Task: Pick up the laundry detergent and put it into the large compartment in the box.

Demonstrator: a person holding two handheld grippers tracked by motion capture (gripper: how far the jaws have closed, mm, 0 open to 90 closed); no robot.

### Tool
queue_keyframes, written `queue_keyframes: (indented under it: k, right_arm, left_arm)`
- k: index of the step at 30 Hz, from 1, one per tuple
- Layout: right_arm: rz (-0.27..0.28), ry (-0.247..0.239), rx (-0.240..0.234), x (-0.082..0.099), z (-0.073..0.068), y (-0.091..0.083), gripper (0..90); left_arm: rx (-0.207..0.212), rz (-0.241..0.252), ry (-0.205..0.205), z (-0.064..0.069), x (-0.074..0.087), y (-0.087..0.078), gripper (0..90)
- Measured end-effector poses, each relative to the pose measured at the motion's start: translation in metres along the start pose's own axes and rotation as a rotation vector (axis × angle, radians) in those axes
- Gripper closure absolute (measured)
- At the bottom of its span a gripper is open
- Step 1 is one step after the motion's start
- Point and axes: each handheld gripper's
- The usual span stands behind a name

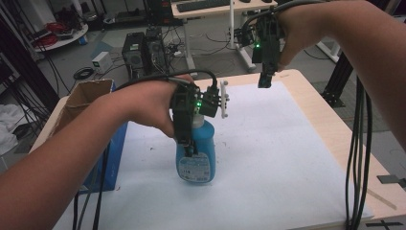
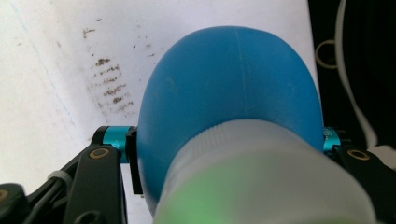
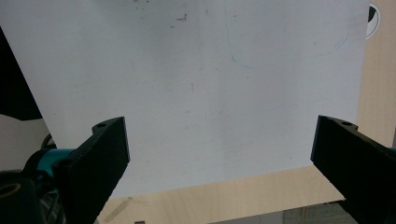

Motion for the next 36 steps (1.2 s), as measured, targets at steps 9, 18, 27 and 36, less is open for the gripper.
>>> queue_keyframes:
  k: [9, 18, 27, 36]
  right_arm:
    - [-0.002, -0.002, 0.005, -0.004, -0.001, 0.0, 3.4]
    - [-0.008, -0.018, 0.014, -0.01, -0.005, 0.001, 3.4]
    - [-0.017, -0.031, 0.014, -0.01, -0.006, 0.001, 3.4]
    - [-0.016, -0.035, 0.014, -0.014, -0.008, 0.001, 3.4]
  left_arm:
    - [-0.002, 0.02, -0.191, 0.01, 0.023, -0.048, 40.0]
    - [-0.028, 0.056, -0.406, 0.018, 0.056, -0.105, 39.9]
    - [-0.053, 0.087, -0.612, 0.029, 0.102, -0.149, 40.0]
    - [-0.115, 0.131, -0.879, 0.036, 0.154, -0.18, 40.0]
Point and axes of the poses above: each handheld gripper's, and its own axes: y roughly forward along the jaws, x roughly out of its underside, z roughly to its right, and after that the axes turned 4 degrees about x, right-handed
